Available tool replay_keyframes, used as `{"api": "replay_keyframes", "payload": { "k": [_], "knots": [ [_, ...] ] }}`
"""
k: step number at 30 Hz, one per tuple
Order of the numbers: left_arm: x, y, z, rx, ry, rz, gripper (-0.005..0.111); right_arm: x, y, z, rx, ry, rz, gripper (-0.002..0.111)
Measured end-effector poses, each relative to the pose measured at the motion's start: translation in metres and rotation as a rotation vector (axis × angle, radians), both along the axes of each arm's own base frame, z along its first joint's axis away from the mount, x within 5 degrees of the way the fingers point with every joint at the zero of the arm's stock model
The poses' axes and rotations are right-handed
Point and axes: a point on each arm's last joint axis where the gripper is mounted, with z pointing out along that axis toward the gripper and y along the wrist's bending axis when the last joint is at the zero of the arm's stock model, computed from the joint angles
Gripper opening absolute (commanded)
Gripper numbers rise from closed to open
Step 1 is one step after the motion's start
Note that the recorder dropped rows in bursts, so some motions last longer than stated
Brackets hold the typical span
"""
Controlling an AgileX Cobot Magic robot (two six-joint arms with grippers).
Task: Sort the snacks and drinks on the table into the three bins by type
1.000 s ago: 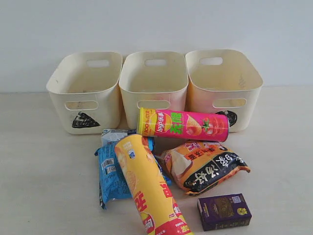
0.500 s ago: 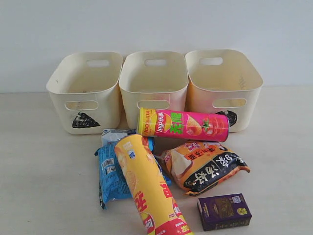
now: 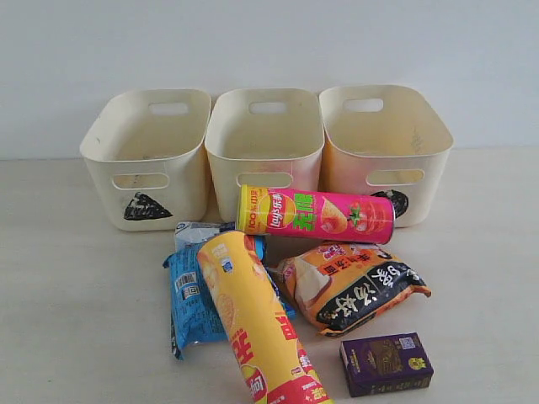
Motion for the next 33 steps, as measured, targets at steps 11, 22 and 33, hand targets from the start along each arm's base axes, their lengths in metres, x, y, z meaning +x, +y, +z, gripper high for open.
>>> {"api": "replay_keyframes", "payload": {
  "k": [11, 22, 33],
  "knots": [
    [0.0, 0.0, 0.0, 0.0, 0.0, 0.0, 0.004, 0.047, 0.007, 0.077, -0.208, 0.442, 0.043, 0.0],
    [0.0, 0.0, 0.0, 0.0, 0.0, 0.0, 0.004, 0.119, 0.037, 0.024, -0.526, 1.137, 0.566, 0.0],
    [0.0, 0.0, 0.0, 0.0, 0.0, 0.0, 0.004, 0.159, 0.093, -0.035, -0.966, 1.328, 1.025, 0.024]
  ]
}}
